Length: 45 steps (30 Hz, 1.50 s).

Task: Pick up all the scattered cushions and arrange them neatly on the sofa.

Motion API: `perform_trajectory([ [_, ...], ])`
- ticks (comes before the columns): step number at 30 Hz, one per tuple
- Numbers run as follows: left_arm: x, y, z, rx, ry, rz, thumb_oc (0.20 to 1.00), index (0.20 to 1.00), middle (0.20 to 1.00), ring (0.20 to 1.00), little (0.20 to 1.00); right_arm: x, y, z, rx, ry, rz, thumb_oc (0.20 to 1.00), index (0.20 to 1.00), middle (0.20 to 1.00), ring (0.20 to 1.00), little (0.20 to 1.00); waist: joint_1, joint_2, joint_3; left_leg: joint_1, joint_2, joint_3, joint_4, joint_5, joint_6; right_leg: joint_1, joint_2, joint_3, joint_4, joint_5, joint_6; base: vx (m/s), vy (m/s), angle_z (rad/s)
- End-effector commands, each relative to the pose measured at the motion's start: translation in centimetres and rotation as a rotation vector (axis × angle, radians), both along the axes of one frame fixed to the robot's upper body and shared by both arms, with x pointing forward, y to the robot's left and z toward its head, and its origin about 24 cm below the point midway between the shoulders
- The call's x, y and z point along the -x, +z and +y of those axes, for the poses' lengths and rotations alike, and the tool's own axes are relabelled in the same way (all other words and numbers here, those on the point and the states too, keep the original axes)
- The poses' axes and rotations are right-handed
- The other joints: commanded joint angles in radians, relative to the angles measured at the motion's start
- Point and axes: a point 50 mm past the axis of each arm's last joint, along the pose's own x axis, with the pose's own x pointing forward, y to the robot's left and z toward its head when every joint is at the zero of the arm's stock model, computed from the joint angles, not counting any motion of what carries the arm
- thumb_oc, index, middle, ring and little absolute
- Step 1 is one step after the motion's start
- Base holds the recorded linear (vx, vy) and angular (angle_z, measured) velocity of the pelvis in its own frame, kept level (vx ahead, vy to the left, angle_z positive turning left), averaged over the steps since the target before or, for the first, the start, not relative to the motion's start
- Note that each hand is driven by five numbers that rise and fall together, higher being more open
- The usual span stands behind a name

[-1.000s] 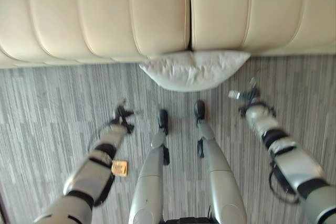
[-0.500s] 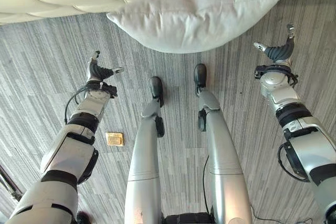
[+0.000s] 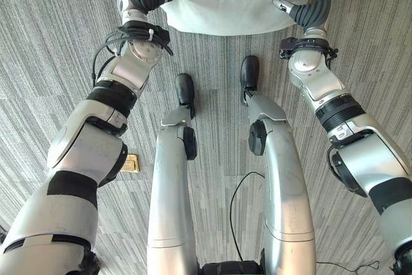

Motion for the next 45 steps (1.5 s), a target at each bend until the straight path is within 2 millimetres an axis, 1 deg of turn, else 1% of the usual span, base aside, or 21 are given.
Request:
perform_trajectory([
  [1,2.4,2.5,-4.1,0.175,-0.335,-0.204,0.2,0.2,0.2,0.2,0.2,3.8,4.7,5.8,-0.05,0.354,-0.328,0.2,0.2,0.2,0.2,0.2,0.016,0.009,-0.082,0.057,-0.027,0.019,0.128,-0.191,0.017,0.061,0.001,-0.022,0.065,-0.157,0.088,0.03,0.053,-0.01],
  [3,2.8,1.6,-6.2,0.332,-0.515,-0.172,0.2,0.2,0.2,0.2,0.2,4.2,4.5,6.3,-0.099,0.421,-0.34,0.2,0.2,0.2,0.2,0.2,0.012,0.007,-0.095,0.056,-0.033,0.019,0.142,-0.2,0.02,0.061,0.006,-0.019,0.075,-0.158,0.084,0.03,0.071,-0.03],
  [4,2.8,1.5,-6.2,0.334,-0.516,-0.168,0.2,0.2,0.2,0.2,0.2,4.2,4.4,6.2,-0.099,0.421,-0.338,0.2,0.2,0.2,0.2,0.2,0.013,0.008,-0.098,0.055,-0.034,0.019,0.142,-0.201,0.02,0.061,0.006,-0.019,0.075,-0.158,0.084,0.03,0.059,-0.03],
  [5,3.2,0.5,-7.7,0.442,-0.632,-0.136,0.2,0.2,0.2,0.2,0.2,4.5,4.3,6.5,-0.136,0.467,-0.345,0.2,0.2,0.2,0.2,0.2,0.01,0.004,-0.113,0.056,-0.04,0.018,0.129,-0.195,0.018,0.061,0.008,-0.018,0.065,-0.151,0.084,0.0,0.0,0.0],
  [7,3.2,-0.2,-8.1,0.47,-0.655,-0.115,0.2,0.2,0.2,0.2,0.2,4.5,3.9,6.4,-0.15,0.473,-0.337,0.2,0.2,0.2,0.2,0.2,0.009,0.004,-0.123,0.057,-0.041,0.019,0.121,-0.193,0.019,0.061,0.008,-0.017,0.06,-0.148,0.084,0.01,0.017,0.0],
  [9,3.3,-1.6,-9.3,0.547,-0.72,-0.066,0.2,0.2,0.2,0.2,0.2,4.8,3.3,6.5,-0.217,0.525,-0.339,0.2,0.2,0.2,0.2,0.2,0.005,-0.002,-0.162,0.061,-0.047,0.024,0.084,-0.18,0.018,0.061,0.008,-0.01,0.04,-0.133,0.087,0.01,0.04,0.02],
  [11,3.6,-1.8,-9.6,0.581,-0.74,-0.07,0.2,0.2,0.2,0.2,0.2,5.2,3.0,6.1,-0.28,0.549,-0.364,0.2,0.2,0.2,0.2,0.2,-0.002,-0.011,-0.209,0.074,-0.049,0.036,0.012,-0.164,0.015,0.062,0.004,-0.002,-0.003,-0.121,0.087,-0.05,0.033,0.02],
  [12,4.2,-1.7,-10.0,0.607,-0.769,-0.093,0.2,0.2,0.2,0.2,0.2,5.7,2.7,5.9,-0.34,0.584,-0.389,0.2,0.2,0.2,0.2,0.2,-0.006,-0.013,-0.235,0.122,-0.053,0.033,-0.07,-0.15,0.015,0.105,0.001,0.002,-0.071,-0.114,0.085,-0.13,0.03,0.0],
  [16,5.5,-1.9,-10.1,0.651,-0.808,-0.14,0.2,0.2,0.2,0.2,0.2,7.0,1.6,5.7,-0.432,0.672,-0.435,0.2,0.2,0.2,0.2,0.2,-0.014,-0.015,-0.248,0.318,-0.057,0.017,-0.272,-0.103,0.005,0.291,0.002,0.002,-0.248,-0.082,0.092,-0.13,0.027,0.02],
  [17,5.8,-2.0,-9.9,0.654,-0.806,-0.155,0.2,0.2,0.2,0.2,0.2,7.2,1.1,5.7,-0.448,0.69,-0.436,0.2,0.2,0.2,0.2,0.2,-0.015,-0.015,-0.251,0.365,-0.059,0.016,-0.317,-0.089,0.002,0.336,-0.003,0.0,-0.298,-0.066,0.095,-0.21,0.032,0.0],
  [18,6.7,-1.8,-10.0,0.66,-0.837,-0.19,0.2,0.2,0.2,0.2,0.2,7.9,0.6,5.8,-0.452,0.724,-0.445,0.2,0.2,0.2,0.2,0.2,-0.022,-0.019,-0.247,0.443,-0.062,0.008,-0.402,-0.041,-0.003,0.417,-0.014,0.004,-0.391,-0.017,0.098,-0.19,0.041,0.03],
  [22,7.7,-2.7,-10.0,0.653,-0.863,-0.202,0.2,0.2,0.2,0.2,0.2,8.9,-0.5,6.1,-0.438,0.764,-0.44,0.2,0.2,0.2,0.2,0.2,-0.021,-0.021,-0.258,0.596,-0.066,-0.003,-0.52,-0.013,-0.011,0.556,-0.031,0.001,-0.511,0.015,0.107,-0.05,0.016,0.1],
  [24,8.6,-4.0,-9.6,0.645,-0.881,-0.196,0.2,0.2,0.2,0.2,0.2,9.8,-2.2,6.1,-0.421,0.788,-0.411,0.2,0.2,0.2,0.2,0.2,-0.015,-0.027,-0.278,0.776,-0.069,-0.013,-0.643,0.018,-0.021,0.724,-0.039,-0.01,-0.626,0.04,0.118,0.02,-0.014,0.02],
  [26,8.9,-4.6,-9.4,0.633,-0.881,-0.187,0.2,0.2,0.2,0.2,0.2,10.1,-2.8,6.2,-0.405,0.798,-0.392,0.2,0.2,0.2,0.2,0.2,-0.014,-0.029,-0.284,0.837,-0.067,-0.015,-0.68,0.023,-0.02,0.781,-0.041,-0.014,-0.662,0.046,0.119,0.06,-0.007,-0.01],
  [27,9.4,-5.7,-8.9,0.621,-0.88,-0.168,0.2,0.2,0.2,0.2,0.2,10.8,-4.0,6.2,-0.383,0.802,-0.364,0.2,0.2,0.2,0.2,0.2,-0.009,-0.035,-0.303,0.96,-0.063,-0.022,-0.753,0.037,-0.024,0.892,-0.041,-0.02,-0.716,0.052,0.124,0.1,-0.015,0.03],
  [31,10.7,-9.2,-7.3,0.612,-0.836,-0.095,0.2,0.2,0.2,0.2,0.2,12.1,-6.5,4.7,-0.26,0.729,-0.302,0.2,0.2,0.2,0.2,0.2,0.0,-0.041,-0.341,1.239,-0.046,-0.023,-0.913,0.077,-0.033,1.184,-0.038,-0.029,-0.862,0.069,0.13,0.16,-0.007,-0.05],
  [32,10.8,-9.2,-7.3,0.612,-0.835,-0.094,0.2,0.2,0.2,0.2,0.2,12.2,-6.5,4.7,-0.26,0.728,-0.302,0.2,0.2,0.2,0.2,0.2,-0.002,-0.043,-0.341,1.241,-0.048,-0.023,-0.919,0.084,-0.032,1.186,-0.04,-0.029,-0.866,0.074,0.131,0.18,-0.013,-0.03],
  [35,11.9,-11.5,-5.2,0.59,-0.766,-0.048,0.2,0.2,0.2,0.2,0.2,13.2,-8.2,3.0,-0.174,0.675,-0.25,0.2,0.2,0.2,0.2,0.2,0.001,-0.041,-0.414,1.395,-0.027,-0.01,-1.022,0.11,-0.035,1.34,-0.029,-0.028,-0.954,0.088,0.139,0.18,-0.006,-0.01],
  [41,13.6,-13.1,-3.2,0.57,-0.71,-0.012,0.2,0.2,0.2,0.2,0.2,14.7,-9.7,1.2,-0.082,0.624,-0.196,0.2,0.2,0.2,0.2,0.2,0.001,-0.033,-0.481,1.535,-0.011,0.012,-1.099,0.117,-0.043,1.462,-0.008,-0.022,-1.011,0.076,0.135,0.13,-0.039,-0.07],
  [44,14.2,-14.0,-2.7,0.583,-0.696,0.016,0.2,0.2,0.2,0.2,0.2,15.0,-10.6,0.7,-0.051,0.599,-0.155,0.2,0.2,0.2,0.2,0.2,0.0,-0.031,-0.503,1.578,-0.001,0.023,-1.082,0.098,-0.047,1.512,-0.002,-0.021,-1.014,0.055,0.126,0.11,-0.137,-0.02],
  [45,14.3,-14.7,-2.5,0.597,-0.69,0.044,0.2,0.2,0.2,0.2,0.2,14.9,-11.2,0.6,-0.026,0.586,-0.118,0.2,0.2,0.2,0.2,0.2,-0.001,-0.036,-0.493,1.585,0.009,0.032,-0.996,0.078,-0.061,1.559,0.005,-0.013,-0.997,0.021,0.104,0.1,-0.166,0.03],
])
